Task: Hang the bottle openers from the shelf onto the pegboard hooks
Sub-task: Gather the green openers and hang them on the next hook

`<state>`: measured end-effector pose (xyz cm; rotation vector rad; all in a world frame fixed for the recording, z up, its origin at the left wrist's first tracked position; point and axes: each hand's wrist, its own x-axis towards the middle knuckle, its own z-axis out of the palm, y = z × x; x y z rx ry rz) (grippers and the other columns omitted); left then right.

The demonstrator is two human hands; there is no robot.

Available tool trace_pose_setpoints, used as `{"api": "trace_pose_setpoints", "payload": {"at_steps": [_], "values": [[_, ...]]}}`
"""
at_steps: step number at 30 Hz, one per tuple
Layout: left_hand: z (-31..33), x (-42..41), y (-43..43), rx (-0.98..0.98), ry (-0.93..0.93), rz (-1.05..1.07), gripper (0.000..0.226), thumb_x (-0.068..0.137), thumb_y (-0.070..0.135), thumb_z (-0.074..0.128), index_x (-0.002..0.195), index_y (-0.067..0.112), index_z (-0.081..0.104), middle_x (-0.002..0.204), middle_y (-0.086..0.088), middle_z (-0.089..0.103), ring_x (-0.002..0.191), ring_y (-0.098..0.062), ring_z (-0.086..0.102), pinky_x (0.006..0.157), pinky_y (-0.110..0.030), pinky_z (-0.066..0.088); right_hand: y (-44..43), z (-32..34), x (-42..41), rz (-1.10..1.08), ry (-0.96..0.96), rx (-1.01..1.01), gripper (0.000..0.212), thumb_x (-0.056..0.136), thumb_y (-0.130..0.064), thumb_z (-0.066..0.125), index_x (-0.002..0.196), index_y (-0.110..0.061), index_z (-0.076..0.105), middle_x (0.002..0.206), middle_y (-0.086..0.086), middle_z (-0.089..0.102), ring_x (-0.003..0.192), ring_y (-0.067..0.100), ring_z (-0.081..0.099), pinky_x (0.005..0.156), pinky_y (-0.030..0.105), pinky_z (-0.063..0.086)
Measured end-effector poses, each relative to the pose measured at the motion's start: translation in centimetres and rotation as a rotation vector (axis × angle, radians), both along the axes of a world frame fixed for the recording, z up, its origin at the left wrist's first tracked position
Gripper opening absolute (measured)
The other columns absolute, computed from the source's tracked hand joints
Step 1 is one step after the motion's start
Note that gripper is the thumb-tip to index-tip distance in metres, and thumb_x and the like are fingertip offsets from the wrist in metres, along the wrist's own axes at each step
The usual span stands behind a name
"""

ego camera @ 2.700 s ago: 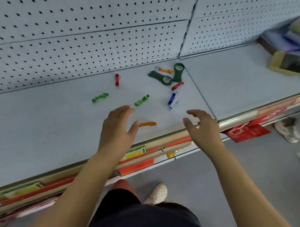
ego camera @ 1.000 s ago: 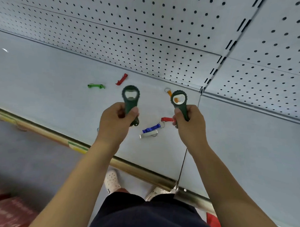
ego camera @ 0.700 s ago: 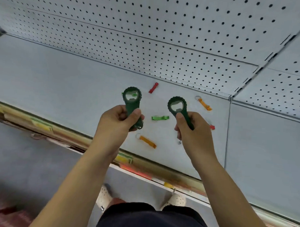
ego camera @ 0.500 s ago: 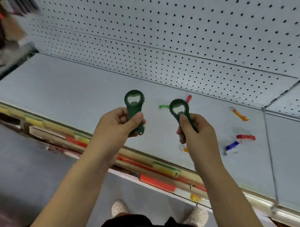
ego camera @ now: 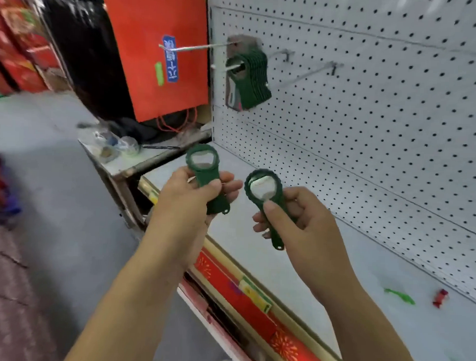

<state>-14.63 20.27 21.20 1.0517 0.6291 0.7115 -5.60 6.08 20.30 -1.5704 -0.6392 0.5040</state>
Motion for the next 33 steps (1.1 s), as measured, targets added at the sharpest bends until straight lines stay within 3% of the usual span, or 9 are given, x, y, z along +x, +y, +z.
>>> {"api": "trace_pose_setpoints", "payload": {"at_steps": [5, 9, 14, 17, 20, 22, 27, 30, 33], "values": [[2.1, -0.4, 5.0, 0.035, -0.006, 0.131, 0.016, 0.105, 0.013, 0.050, 0.118, 0.010, 0.058, 0.080, -0.002, 0.075, 0.070, -0.016, 0.070, 0.070, -0.030, 0.058, 7.2, 1.3, 0.9, 0.181, -0.086, 0.049, 0.007, 0.100, -0.016, 0.060, 0.104, -0.019, 0.064, 0.090, -0.002, 0.078, 0.082, 0.011, 0.074, 0.076, 0.025, 0.060], [2.8, -0.3, 8.6, 0.110, -0.021, 0.243, 0.023, 0.108, 0.031, 0.043, 0.109, 0.017, 0.062, 0.083, -0.004, 0.077, 0.075, -0.016, 0.073, 0.071, -0.029, 0.059, 12.4, 1.9, 1.9, 0.135, -0.101, 0.162, 0.007, 0.101, -0.017, 0.058, 0.107, -0.019, 0.062, 0.091, -0.003, 0.077, 0.077, 0.010, 0.071, 0.071, 0.020, 0.056], [2.4, 1.5, 12.9, 0.115, -0.018, 0.200, 0.023, 0.107, 0.030, 0.046, 0.109, 0.019, 0.066, 0.084, -0.001, 0.077, 0.081, -0.015, 0.073, 0.080, -0.036, 0.059, 16.4, 3.1, 3.9, -0.023, -0.168, 0.247, 0.011, 0.101, -0.017, 0.058, 0.111, -0.015, 0.062, 0.089, 0.001, 0.074, 0.070, 0.005, 0.066, 0.067, 0.017, 0.052], [2.2, 3.4, 15.6, 0.177, 0.012, 0.110, 0.023, 0.104, 0.033, 0.051, 0.105, 0.023, 0.072, 0.092, 0.005, 0.077, 0.092, -0.011, 0.068, 0.091, -0.034, 0.055, 18.3, 3.8, 4.8, -0.102, -0.200, 0.269, 0.010, 0.100, -0.018, 0.060, 0.108, -0.020, 0.065, 0.093, -0.002, 0.076, 0.074, 0.002, 0.066, 0.069, 0.017, 0.053], [2.5, 5.5, 18.3, 0.257, 0.010, -0.031, 0.026, 0.103, 0.033, 0.052, 0.106, 0.019, 0.074, 0.106, -0.002, 0.077, 0.095, -0.010, 0.064, 0.090, -0.027, 0.052, 20.1, 4.3, 5.0, -0.191, -0.243, 0.270, 0.011, 0.099, -0.019, 0.061, 0.108, -0.024, 0.066, 0.094, -0.004, 0.077, 0.078, 0.002, 0.067, 0.069, 0.017, 0.053], [3.0, 6.7, 20.1, 0.270, -0.028, -0.136, 0.024, 0.101, 0.031, 0.055, 0.101, 0.017, 0.074, 0.101, -0.008, 0.075, 0.092, -0.014, 0.063, 0.092, -0.033, 0.051, 21.1, 4.4, 4.8, -0.285, -0.252, 0.275, 0.011, 0.098, -0.020, 0.062, 0.107, -0.024, 0.067, 0.093, -0.006, 0.077, 0.077, 0.004, 0.067, 0.068, 0.016, 0.053], [3.4, 8.9, 23.7, 0.208, -0.136, -0.356, 0.018, 0.085, 0.034, 0.064, 0.089, 0.017, 0.069, 0.092, -0.007, 0.065, 0.087, -0.019, 0.056, 0.087, -0.038, 0.045, 23.1, 4.2, 3.0, -0.485, -0.234, 0.295, 0.018, 0.090, -0.031, 0.060, 0.104, -0.021, 0.066, 0.090, 0.000, 0.076, 0.072, 0.011, 0.068, 0.063, 0.018, 0.054], [3.2, 9.7, 24.9, 0.135, -0.169, -0.510, 0.017, 0.096, 0.026, 0.056, 0.099, 0.012, 0.066, 0.095, -0.006, 0.078, 0.086, -0.018, 0.073, 0.076, -0.028, 0.058, 23.9, 4.2, 1.9, -0.527, -0.173, 0.363, 0.016, 0.090, -0.027, 0.056, 0.103, -0.017, 0.060, 0.089, 0.008, 0.074, 0.061, 0.017, 0.066, 0.055, 0.021, 0.051], [3.3, 10.1, 25.5, 0.081, -0.172, -0.638, 0.021, 0.104, 0.021, 0.046, 0.109, 0.007, 0.061, 0.097, -0.013, 0.079, 0.079, -0.021, 0.075, 0.068, -0.027, 0.059, 24.2, 4.1, 0.9, -0.586, -0.144, 0.361, 0.015, 0.091, -0.030, 0.053, 0.100, -0.018, 0.055, 0.084, 0.005, 0.073, 0.054, 0.018, 0.055, 0.048, 0.021, 0.043]]}}
